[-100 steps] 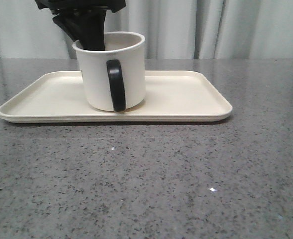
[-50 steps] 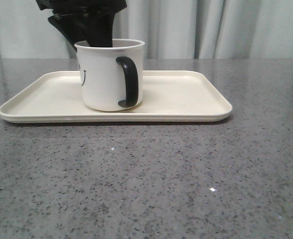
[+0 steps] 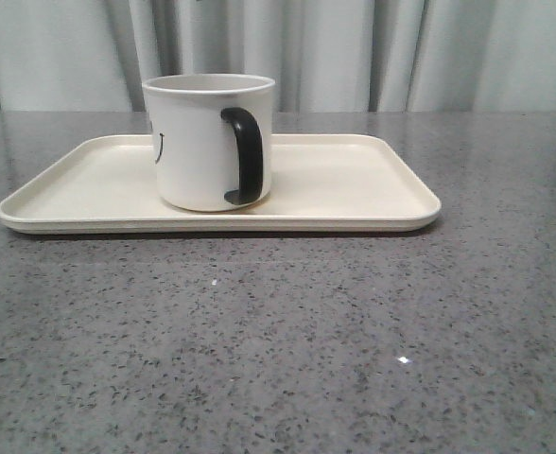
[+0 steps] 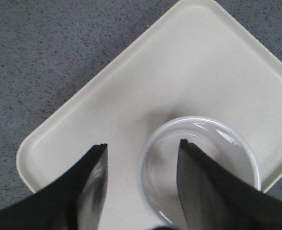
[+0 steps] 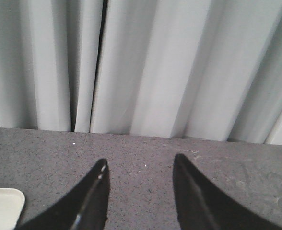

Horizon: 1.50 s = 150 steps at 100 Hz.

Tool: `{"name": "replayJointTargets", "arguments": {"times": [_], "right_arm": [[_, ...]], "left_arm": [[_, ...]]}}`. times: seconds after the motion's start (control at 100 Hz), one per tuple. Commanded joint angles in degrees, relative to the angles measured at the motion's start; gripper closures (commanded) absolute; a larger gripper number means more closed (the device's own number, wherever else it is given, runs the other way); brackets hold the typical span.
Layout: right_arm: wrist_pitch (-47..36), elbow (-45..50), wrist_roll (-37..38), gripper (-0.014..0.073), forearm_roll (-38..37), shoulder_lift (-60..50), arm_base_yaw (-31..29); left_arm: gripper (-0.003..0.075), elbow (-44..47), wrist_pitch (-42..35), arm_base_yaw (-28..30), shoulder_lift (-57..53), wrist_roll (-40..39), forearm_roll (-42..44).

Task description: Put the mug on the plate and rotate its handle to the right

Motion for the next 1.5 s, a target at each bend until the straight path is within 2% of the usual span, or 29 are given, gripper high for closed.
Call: {"name": "replayJointTargets", "arguments": {"times": [0.0,0.22,0.41,0.89,0.99,1.18,1.34,1.49], "right_arm": [[-3.97,-1.83,-0.50,0.0260,-0.81,0.12,-0.02],[-3.97,-1.83,-0.50,0.0260,-0.81,0.12,-0.02],[-3.97,-1.83,-0.50,0.0260,-0.81,0.12,-0.02],[-4.08,-1.83,-0.50,0.0260,-0.77,0.12,-0.02],[-4.56,-1.83,-0.50,0.0260,-0.77,0.12,-0.02],[-4.89,-1.83,-0.50,0.0260,-0.77,0.12,-0.02],[-6.23,-2.75,-2.22,0.0262,1.02,1.67,0.10],[-4.74,-7.07,-11.07,0.0263,11.91,6.66,3.49]], "left_arm": [[0.0384,-1.89,0.72,-0.28,-5.66,-0.13,2.22],[0.0384,-1.89,0.72,-0.28,-13.41,-2.06,7.97],[0.0384,0.14,0.72,1.90,-21.00,-3.48,11.89],[0.0393,20.52,0.72,19.24,-42.88,-3.48,17.69],[0.0460,24.39,0.72,21.81,-46.06,-3.48,18.66],[0.0743,30.67,-0.59,23.39,-50.78,-3.52,19.75],[0.0740,33.55,-3.48,23.39,-52.37,-6.57,20.57],[0.0740,34.03,-4.43,23.39,-52.37,-6.96,20.62]]}}
